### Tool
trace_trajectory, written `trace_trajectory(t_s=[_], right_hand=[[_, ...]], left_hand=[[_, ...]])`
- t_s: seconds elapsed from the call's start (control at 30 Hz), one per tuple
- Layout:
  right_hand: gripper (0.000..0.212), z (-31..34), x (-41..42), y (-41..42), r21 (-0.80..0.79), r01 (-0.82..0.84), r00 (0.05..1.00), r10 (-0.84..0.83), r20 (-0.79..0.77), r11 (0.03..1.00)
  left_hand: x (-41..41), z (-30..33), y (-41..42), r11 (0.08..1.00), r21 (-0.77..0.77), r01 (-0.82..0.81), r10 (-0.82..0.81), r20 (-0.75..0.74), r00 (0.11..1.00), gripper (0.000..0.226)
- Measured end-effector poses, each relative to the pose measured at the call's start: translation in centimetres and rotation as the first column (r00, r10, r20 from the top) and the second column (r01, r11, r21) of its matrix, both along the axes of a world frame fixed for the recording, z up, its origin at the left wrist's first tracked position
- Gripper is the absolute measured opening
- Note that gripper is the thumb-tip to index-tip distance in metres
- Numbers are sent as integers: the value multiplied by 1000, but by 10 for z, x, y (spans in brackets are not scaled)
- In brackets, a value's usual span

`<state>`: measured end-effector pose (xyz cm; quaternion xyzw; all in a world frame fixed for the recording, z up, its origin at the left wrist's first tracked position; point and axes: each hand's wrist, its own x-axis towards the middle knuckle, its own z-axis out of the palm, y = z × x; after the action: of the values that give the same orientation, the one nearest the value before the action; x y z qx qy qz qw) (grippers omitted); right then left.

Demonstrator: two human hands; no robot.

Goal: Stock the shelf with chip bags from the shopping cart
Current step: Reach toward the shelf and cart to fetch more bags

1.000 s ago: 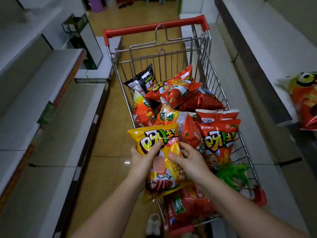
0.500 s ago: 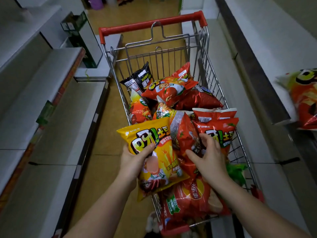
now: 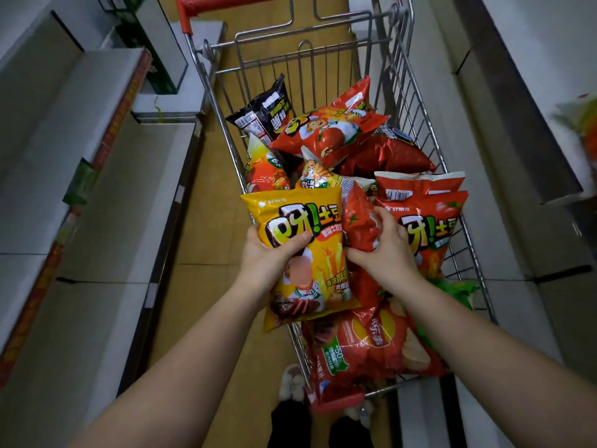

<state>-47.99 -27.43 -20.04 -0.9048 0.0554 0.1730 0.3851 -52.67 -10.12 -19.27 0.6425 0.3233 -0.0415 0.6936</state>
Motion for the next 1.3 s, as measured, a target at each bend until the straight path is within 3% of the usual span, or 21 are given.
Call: trace_trajectory(t_s=[0.27, 0.33, 0.4, 0.47, 0.53, 0.7, 0.8, 0.87, 1.03, 1.3], right_hand=[[65, 39, 26, -5, 352, 45, 965, -131, 225, 935], [54, 51, 39, -9, 496, 55, 972, -160, 171, 867], [44, 54, 50, -13, 662, 127, 980, -197, 32, 739], [51, 48, 58, -19, 754, 233, 969, -215, -124, 615], [62, 38, 61, -27, 759, 318, 948, -204, -245, 568], [56, 17, 56, -27, 664, 363, 925, -170, -339, 654], [62, 13, 52, -13, 438, 221, 972, -160, -172, 872], [70, 14, 46, -3, 302, 162, 987, -155, -50, 939], [105, 9, 36, 4, 306, 152, 988, -132, -87, 940], [113, 23, 30, -1, 339, 86, 995, -62, -81, 937]], left_hand=[[7, 14, 18, 988, -152, -28, 36, 50, 998, 69], [10, 20, 23, 989, -148, -3, 14, 73, 997, 70], [12, 23, 27, 995, -101, 8, 1, 92, 996, 70], [11, 22, 30, 998, -65, -2, 8, 93, 996, 73], [10, 20, 31, 999, -38, 2, 1, 87, 996, 78], [8, 9, 24, 1000, 18, -6, 5, 40, 999, 66], [12, -1, 19, 997, 58, -45, 45, 5, 999, 71], [15, -5, 17, 995, 73, -67, 67, -5, 998, 77], [19, -6, 15, 990, 115, -83, 84, -3, 996, 82], [18, 6, 11, 984, 156, -90, 89, 11, 996, 85]])
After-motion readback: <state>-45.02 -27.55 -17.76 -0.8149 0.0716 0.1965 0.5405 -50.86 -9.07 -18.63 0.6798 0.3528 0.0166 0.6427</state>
